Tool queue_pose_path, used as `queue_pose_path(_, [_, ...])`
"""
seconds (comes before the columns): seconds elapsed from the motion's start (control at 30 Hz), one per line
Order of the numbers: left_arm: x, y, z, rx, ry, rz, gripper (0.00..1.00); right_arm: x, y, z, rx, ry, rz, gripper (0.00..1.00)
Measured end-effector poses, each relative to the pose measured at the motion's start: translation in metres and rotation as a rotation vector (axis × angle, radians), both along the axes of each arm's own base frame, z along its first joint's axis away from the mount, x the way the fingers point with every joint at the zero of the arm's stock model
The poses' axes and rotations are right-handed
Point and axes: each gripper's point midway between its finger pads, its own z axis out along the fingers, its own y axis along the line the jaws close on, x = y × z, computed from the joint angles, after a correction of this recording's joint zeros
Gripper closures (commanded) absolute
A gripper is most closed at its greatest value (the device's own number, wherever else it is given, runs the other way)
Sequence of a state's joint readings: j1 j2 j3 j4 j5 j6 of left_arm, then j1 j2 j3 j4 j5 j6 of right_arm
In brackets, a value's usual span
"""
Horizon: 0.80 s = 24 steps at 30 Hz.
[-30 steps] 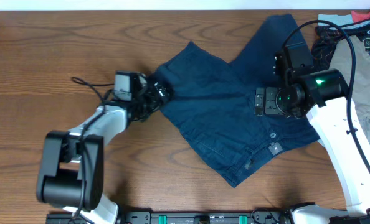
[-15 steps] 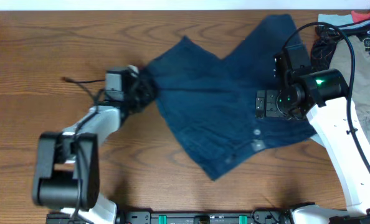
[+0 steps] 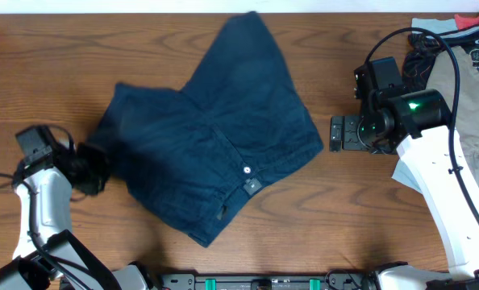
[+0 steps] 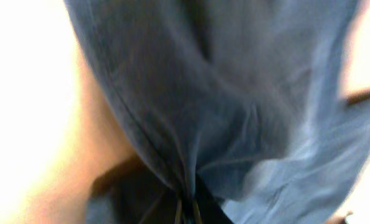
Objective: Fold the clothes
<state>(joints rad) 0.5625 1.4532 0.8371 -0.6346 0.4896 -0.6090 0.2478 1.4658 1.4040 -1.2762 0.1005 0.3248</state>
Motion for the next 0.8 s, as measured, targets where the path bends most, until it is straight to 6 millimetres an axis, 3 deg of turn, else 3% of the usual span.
queue_pose_path(0.2, [-0.052,-0.013,-0.021,-0.017,0.219,-0.029,0.94,0.003,0.015,-0.014,0.072,0.022,0.030,0.32])
queue_pose_path(0.27, [-0.062,-0.014,-0.025,-0.005,0.255,-0.042,0.94,0.009,0.021,-0.029,0.093,0.030,0.034,0.33])
queue_pose_path(0.37, [-0.068,-0.013,-0.029,0.012,0.276,-0.059,0.94,0.018,0.031,-0.064,0.132,0.057,0.042,0.19])
queue_pose_path(0.43, [-0.070,-0.013,-0.031,0.019,0.282,-0.065,0.94,0.023,0.038,-0.086,0.162,0.065,0.051,0.17])
queue_pose_path(0.67, [-0.071,-0.012,-0.032,0.029,0.285,-0.081,0.94,0.041,0.062,-0.145,0.276,0.073,0.076,0.19])
queue_pose_path(0.8, [-0.072,-0.012,-0.032,0.031,0.286,-0.087,0.94,0.050,0.069,-0.166,0.302,0.076,0.071,0.28])
